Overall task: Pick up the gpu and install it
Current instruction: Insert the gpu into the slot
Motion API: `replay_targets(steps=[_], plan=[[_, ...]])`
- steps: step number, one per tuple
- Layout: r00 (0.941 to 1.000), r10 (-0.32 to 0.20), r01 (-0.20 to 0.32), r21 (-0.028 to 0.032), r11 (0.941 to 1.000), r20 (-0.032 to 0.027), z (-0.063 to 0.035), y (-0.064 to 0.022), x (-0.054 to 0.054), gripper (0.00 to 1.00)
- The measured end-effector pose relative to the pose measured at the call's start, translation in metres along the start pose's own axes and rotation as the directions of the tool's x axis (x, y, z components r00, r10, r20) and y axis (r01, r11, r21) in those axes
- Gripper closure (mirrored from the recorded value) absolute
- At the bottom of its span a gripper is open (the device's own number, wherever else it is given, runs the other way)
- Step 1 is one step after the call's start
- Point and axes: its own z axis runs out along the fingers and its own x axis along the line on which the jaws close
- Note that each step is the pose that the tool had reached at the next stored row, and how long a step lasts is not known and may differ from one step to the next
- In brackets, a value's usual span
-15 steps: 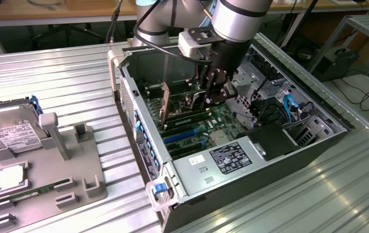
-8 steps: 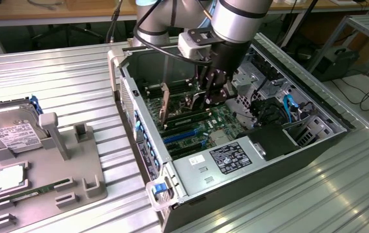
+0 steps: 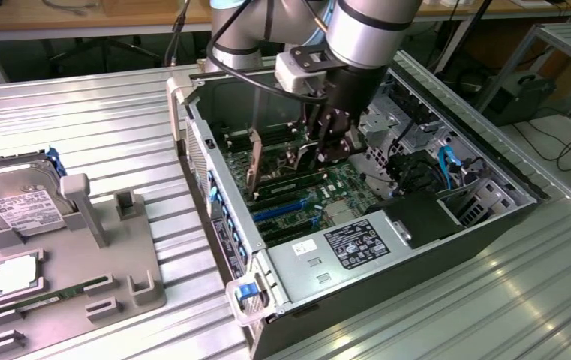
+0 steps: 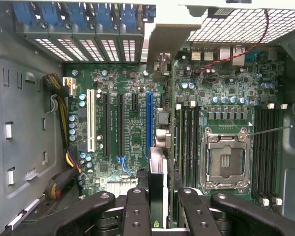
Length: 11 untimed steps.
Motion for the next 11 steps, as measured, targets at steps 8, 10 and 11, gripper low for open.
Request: replay_targets(steps=[8, 10, 11], plan=[[1.0000, 0.000, 0.000, -0.0001, 1.0000, 0.0000, 0.0021, -0.0001, 0.0001, 0.73], [1.0000, 0.000, 0.000, -0.0001, 1.0000, -0.0001, 0.0026, -0.0001, 0.0002, 0.73], [1.0000, 0.000, 0.000, -0.0001, 1.0000, 0.0000, 0.0029, -0.0001, 0.0002, 0.73]])
